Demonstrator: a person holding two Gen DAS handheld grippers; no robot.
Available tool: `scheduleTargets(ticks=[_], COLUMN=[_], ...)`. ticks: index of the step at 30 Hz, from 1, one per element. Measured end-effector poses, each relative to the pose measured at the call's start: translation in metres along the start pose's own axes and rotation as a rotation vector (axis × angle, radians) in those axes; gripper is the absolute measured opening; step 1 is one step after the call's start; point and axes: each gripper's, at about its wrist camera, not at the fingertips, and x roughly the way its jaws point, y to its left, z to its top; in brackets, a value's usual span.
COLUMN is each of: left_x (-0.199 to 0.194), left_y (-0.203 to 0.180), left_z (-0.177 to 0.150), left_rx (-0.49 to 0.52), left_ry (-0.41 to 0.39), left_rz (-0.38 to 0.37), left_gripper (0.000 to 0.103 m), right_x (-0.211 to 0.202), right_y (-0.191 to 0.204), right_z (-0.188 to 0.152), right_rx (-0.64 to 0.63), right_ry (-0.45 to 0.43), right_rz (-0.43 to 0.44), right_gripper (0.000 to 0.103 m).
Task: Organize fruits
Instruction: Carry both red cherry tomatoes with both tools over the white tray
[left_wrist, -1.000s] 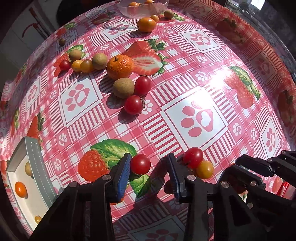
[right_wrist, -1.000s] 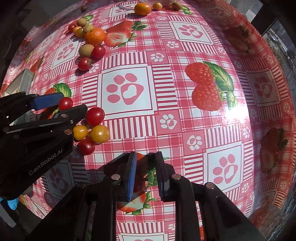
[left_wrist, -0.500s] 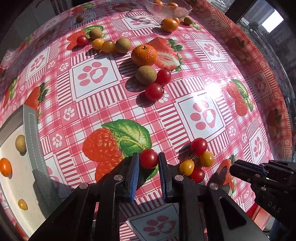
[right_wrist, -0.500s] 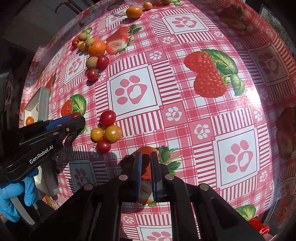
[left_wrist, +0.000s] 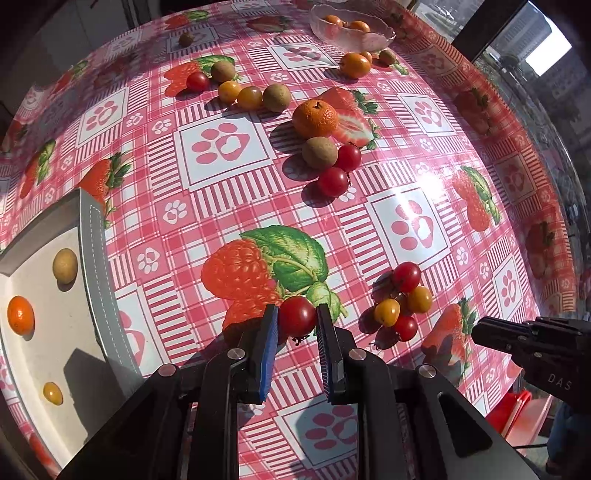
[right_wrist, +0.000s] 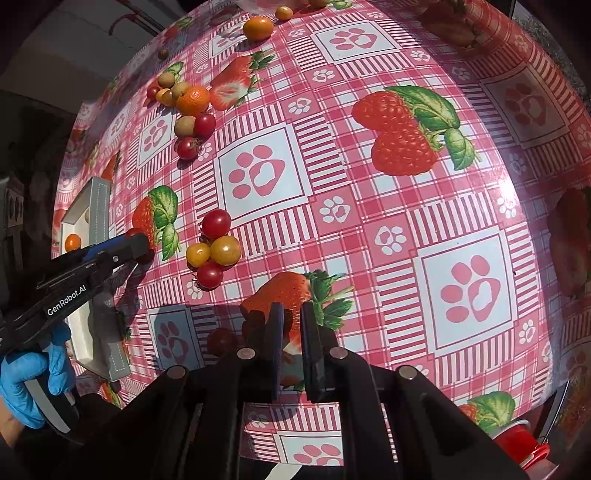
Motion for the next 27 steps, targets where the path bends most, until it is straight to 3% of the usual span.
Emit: scheduleTargets(ticks=[2,6,7,14,16,18,22,27], left_x=[-0.004,-0.006,-0.007,-0.020,-0.024,-0.028,-0.033,-0.046], left_y=[0.008,0.012,0.013,0.025,0.028,0.032,0.039,0.051], left_z=[-0.005,-0.013,-0.012,-0.023,-0.026,-0.030,-0.035,-0.042], left_rx=[-0.003,-0.010,-0.013,-0.025,-0.023,-0.024,-0.041,-0.066], left_ry=[-0.001,0.005,0.006,-0.004,-0.009,-0.013,-0.021,-0.049], left_rz=[0.001,0.006,0.008,0.015,0.017,0.018,0.017,0.017], left_gripper=[0.022,0.022,0.022,0.022,0.022,0.022,0.022,0.022], right_x=[0.000,0.009,0.012,0.039,0.047,0.052,0.052,0.043], right_y=[0.006,0.034,0.041,0.081,0.089,0.093,0.094,0.092], right_z=[-0.006,-0.014,-0.015,-0.015,-0.017,-0.019,-0.022,-0.018], right_rx=[-0.026,-0.159,-0.176,-0.286,-0.318,-0.332,-0.329,-0.246], right_ry=[0.024,0.049,0.053,0.092,0.111,0.122,0.123,0.117], right_rz=[0.042,0.028,0.035,-0.001,-0.042,-0.075,-0.106,-0.042], right_gripper=[0.012,0.053,0.054,0.051,0.034,0.025,0.024,0.024])
